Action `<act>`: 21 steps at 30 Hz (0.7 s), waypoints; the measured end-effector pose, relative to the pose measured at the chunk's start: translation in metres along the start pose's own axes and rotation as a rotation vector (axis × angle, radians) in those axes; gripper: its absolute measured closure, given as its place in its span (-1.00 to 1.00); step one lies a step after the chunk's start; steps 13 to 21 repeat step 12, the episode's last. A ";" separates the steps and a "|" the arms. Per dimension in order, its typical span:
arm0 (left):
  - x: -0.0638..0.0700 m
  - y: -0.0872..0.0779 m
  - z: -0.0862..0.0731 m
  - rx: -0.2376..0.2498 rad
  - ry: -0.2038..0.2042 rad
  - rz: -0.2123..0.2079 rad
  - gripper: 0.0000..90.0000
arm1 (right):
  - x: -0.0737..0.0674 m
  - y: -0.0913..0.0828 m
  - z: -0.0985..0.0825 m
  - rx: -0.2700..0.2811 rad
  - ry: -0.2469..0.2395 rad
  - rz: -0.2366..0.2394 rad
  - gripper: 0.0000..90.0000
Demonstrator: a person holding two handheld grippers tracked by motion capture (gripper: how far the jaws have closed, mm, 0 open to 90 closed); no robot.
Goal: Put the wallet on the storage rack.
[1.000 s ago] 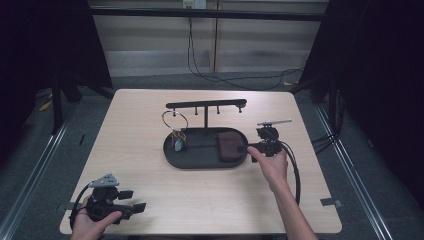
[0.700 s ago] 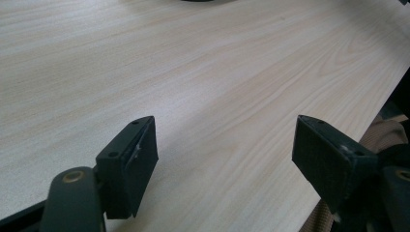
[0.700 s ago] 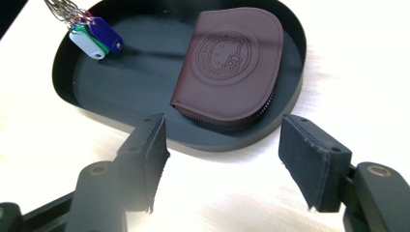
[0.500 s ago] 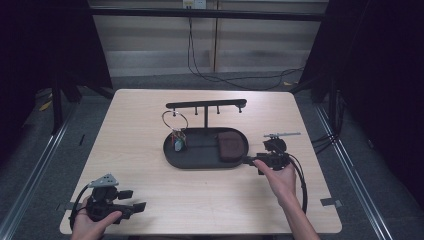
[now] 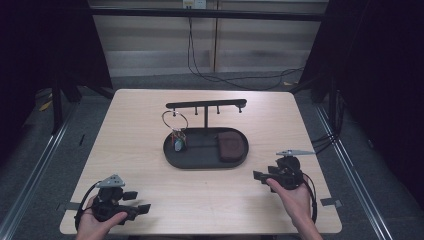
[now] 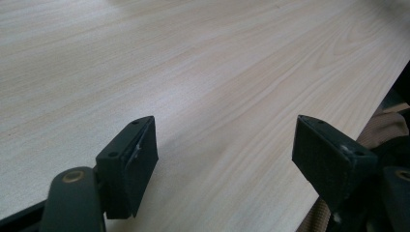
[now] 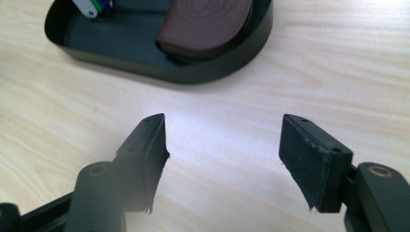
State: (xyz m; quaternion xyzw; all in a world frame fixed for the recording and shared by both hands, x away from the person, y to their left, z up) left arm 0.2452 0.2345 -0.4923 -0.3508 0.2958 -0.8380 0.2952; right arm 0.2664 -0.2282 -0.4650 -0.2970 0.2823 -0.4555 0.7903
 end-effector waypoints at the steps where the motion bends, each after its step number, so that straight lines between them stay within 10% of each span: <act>1: 0.000 0.000 0.000 0.006 -0.002 0.002 -0.46 | -0.001 -0.001 -0.002 0.001 -0.004 -0.003 -0.25; 21: -0.003 -0.005 -0.001 0.017 -0.005 0.007 -0.46 | -0.004 -0.006 -0.038 0.019 -0.024 -0.043 -0.28</act>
Point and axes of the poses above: each handheld gripper's, and its own axes: y roughly forward along the jaws, z roughly out of its top, x roughly to its right, the point moved 3 cm from there along y, roughly forward along the jaws, and after that the axes turned 8 degrees about -y, right-handed, at the moved point
